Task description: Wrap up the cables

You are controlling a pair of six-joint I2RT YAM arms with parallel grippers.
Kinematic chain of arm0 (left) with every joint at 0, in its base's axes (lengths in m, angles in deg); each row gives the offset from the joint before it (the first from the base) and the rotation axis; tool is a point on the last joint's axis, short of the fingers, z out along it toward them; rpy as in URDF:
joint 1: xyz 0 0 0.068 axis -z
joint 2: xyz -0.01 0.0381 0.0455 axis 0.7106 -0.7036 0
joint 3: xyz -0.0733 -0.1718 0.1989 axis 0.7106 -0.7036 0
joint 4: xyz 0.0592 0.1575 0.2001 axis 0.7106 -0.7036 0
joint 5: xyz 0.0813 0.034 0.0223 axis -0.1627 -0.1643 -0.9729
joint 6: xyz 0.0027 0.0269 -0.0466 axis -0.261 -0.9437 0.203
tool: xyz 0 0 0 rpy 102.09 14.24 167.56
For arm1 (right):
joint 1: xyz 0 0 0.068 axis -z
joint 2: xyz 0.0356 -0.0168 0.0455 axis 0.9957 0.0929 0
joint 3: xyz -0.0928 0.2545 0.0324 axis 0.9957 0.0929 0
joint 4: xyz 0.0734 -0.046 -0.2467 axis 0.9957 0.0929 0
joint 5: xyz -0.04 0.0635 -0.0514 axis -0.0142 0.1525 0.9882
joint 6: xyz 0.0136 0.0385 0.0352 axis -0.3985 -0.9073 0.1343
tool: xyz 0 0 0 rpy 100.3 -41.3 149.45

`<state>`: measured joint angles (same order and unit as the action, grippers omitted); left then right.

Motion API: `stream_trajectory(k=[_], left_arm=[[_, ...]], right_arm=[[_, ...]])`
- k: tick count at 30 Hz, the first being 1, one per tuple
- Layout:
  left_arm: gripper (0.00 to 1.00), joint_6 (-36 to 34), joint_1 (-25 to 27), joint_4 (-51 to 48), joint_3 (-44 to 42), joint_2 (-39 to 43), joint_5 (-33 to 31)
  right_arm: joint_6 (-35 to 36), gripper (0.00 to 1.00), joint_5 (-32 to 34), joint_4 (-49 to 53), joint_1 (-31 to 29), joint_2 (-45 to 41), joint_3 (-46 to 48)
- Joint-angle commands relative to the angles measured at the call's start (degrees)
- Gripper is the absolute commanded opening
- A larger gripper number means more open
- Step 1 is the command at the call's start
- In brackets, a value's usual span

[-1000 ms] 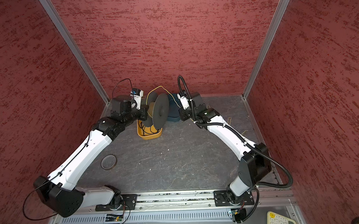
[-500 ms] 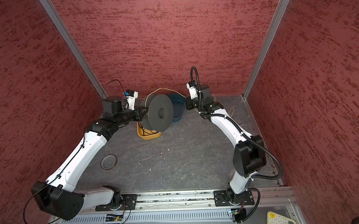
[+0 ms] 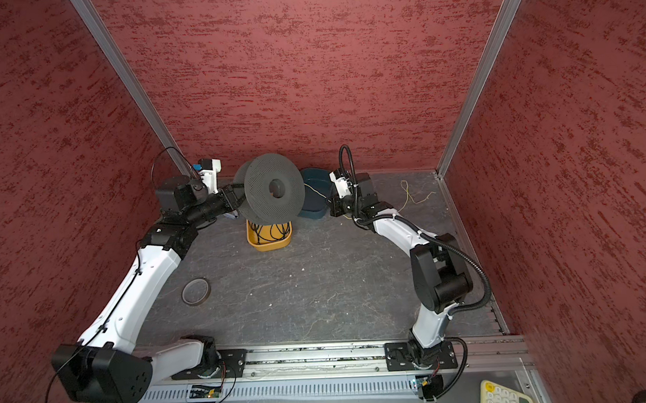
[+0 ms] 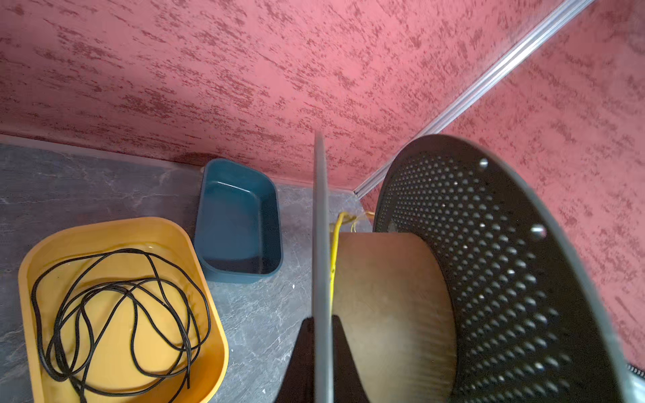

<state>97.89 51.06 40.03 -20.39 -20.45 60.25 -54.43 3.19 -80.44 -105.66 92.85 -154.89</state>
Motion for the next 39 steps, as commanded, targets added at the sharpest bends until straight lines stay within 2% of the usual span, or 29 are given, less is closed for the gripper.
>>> stream_trajectory(k=[1, 5, 11, 18, 26, 33, 39], left_arm=[[0.0, 8.5, -1.4, 15.0, 1.9, 0.8, -1.9], [0.0, 13.4, -1.4, 19.0, 1.3, -1.2, -6.8], [0.0, 15.4, -0.4, 21.0, 1.2, -3.5, -15.1], [0.0, 12.0, 3.3, 20.7, 1.9, -5.5, -27.0], [0.0, 5.3, 9.4, 20.1, 4.3, -9.1, -41.1], [0.0, 5.9, 10.3, 19.7, 6.2, -12.0, -41.8], [0.0, -3.8, 13.7, 18.0, 7.4, -13.8, -49.4]], right_arm=[[-3.9, 0.0, 1.5, -6.8, -1.1, -2.2, 3.4], [-7.8, 0.0, 4.1, -14.5, -3.8, -4.3, 8.5], [-9.8, 0.0, 11.7, -20.7, -9.2, -6.7, 12.4], [-6.6, 0.0, 18.4, -20.1, -16.0, -5.8, 10.0], [-3.2, 0.0, 22.2, -15.0, -23.8, -2.0, 2.1], [-2.2, 0.0, 22.4, -12.7, -28.3, 1.2, -3.1], [-1.0, 0.0, 21.2, -8.3, -29.9, 0.2, -6.9]])
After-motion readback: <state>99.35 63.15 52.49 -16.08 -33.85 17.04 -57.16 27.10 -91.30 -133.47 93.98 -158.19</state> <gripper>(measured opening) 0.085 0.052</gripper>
